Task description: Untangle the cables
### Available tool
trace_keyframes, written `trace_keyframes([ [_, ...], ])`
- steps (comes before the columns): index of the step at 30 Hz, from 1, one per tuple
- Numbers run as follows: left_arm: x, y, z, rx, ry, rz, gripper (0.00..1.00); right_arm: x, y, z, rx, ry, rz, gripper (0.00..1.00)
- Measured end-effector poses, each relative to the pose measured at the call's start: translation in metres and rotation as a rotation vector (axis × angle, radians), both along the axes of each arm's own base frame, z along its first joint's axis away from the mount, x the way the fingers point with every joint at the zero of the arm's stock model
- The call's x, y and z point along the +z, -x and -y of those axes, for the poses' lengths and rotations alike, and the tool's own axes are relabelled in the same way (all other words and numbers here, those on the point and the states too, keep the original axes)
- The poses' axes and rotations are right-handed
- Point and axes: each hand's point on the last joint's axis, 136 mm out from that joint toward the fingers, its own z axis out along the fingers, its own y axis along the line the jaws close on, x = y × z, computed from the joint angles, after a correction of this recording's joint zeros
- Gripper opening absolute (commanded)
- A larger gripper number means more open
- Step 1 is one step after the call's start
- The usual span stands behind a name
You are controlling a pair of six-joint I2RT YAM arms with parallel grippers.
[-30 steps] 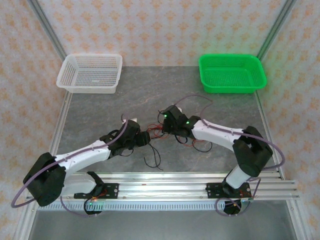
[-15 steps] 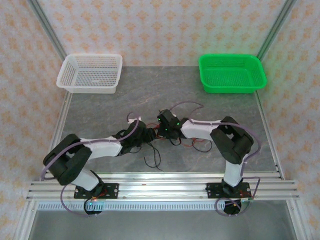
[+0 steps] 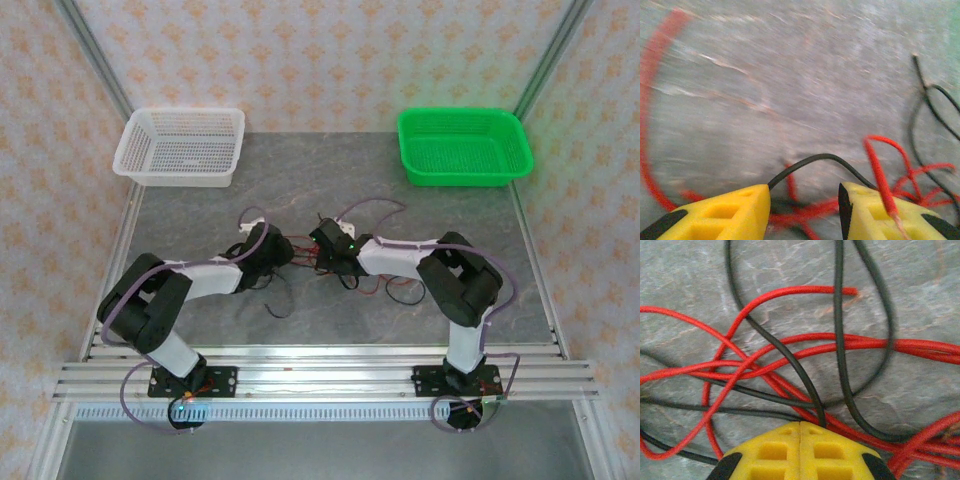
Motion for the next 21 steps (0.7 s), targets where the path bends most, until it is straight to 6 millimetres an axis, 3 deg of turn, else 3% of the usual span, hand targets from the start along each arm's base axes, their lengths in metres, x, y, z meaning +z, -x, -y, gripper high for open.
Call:
trace_keyframes([
  [4, -0.005, 0.006, -0.037, 0.06, -0.128, -0.044, 0.46, -0.001, 0.0, 0.01, -0.008, 0.05, 0.002, 0.0],
  [8, 0.001, 0.005, -0.049, 0.057, -0.219, -0.067, 0.46, -0.001, 0.001, 0.015, -0.004, 0.086, -0.001, 0.0],
  [16, 0.058, -0.014, -0.045, 0.013, -0.257, 0.039, 0.53, 0.007, -0.001, 0.018, 0.03, 0.128, -0.006, 0.1],
  [21, 0.102, -0.009, -0.047, -0.011, -0.255, 0.114, 0.58, 0.048, -0.007, 0.013, 0.053, 0.082, 0.052, 0.26],
])
